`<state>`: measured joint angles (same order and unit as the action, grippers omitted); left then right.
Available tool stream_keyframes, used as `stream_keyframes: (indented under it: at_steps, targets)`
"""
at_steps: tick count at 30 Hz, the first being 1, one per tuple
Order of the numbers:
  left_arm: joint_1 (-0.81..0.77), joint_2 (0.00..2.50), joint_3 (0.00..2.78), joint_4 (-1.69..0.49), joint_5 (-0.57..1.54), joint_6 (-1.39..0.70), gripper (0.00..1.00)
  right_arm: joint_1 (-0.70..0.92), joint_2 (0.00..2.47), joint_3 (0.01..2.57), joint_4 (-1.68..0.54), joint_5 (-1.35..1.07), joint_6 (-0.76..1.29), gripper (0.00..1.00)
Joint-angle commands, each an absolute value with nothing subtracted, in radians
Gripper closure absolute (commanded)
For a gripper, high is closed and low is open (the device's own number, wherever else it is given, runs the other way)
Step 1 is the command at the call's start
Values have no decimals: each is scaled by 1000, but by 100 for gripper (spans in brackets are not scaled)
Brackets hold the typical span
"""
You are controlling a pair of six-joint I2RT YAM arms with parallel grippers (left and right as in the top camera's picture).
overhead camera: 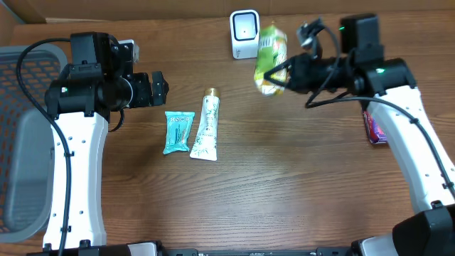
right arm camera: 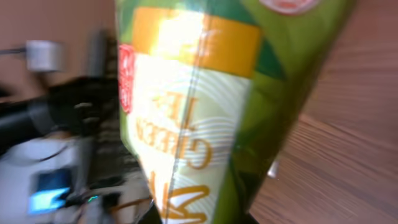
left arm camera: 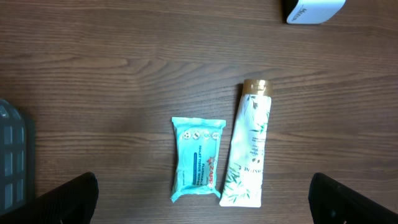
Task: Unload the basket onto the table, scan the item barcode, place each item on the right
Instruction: 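Lift the green packet and hold it in front of the scanner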
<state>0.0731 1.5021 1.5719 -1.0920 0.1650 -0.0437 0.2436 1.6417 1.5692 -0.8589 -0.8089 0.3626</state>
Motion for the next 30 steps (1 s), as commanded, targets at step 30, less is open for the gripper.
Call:
stream_keyframes:
  at_steps: [30]
  targets:
    - [68, 1505, 1591, -1093, 173, -19, 0, 541, 2511, 2356, -503, 956, -659, 96]
